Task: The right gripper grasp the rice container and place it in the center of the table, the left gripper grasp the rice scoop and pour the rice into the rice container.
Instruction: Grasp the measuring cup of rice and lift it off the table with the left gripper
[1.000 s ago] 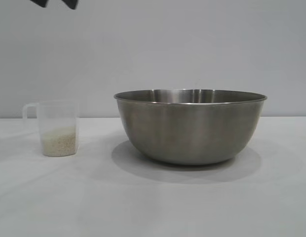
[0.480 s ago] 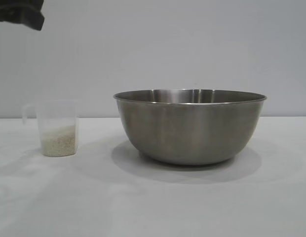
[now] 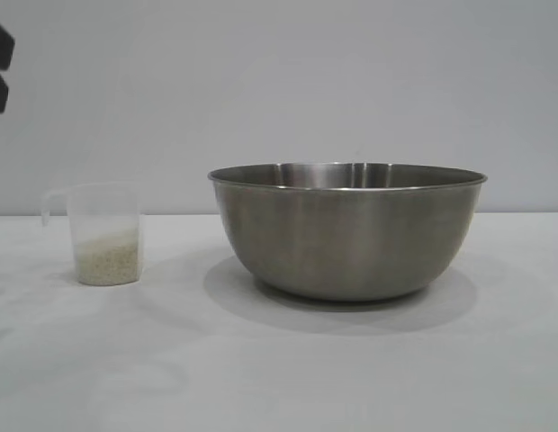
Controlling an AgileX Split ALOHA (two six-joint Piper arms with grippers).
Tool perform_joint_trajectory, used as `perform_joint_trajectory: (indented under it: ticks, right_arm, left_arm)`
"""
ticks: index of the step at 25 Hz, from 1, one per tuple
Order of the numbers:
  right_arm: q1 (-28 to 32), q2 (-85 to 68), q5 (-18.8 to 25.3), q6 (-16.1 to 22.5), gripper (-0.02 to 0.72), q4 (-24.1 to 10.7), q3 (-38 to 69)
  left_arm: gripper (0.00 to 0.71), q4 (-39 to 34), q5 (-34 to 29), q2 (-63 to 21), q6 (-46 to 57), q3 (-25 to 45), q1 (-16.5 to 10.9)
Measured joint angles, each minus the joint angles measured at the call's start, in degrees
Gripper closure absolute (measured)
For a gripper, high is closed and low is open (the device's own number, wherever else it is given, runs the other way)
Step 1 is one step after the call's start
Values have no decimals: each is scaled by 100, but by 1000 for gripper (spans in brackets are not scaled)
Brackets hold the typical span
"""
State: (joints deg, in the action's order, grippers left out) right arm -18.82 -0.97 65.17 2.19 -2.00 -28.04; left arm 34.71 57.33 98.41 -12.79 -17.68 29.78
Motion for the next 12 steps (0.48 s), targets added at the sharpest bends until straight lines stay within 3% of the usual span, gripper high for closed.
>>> perform_joint_trajectory:
  ticks: [12]
  right_arm:
    - [0, 0, 0, 0, 195, 0, 0]
  left_arm:
    - [280, -501, 762, 953, 545, -12, 0]
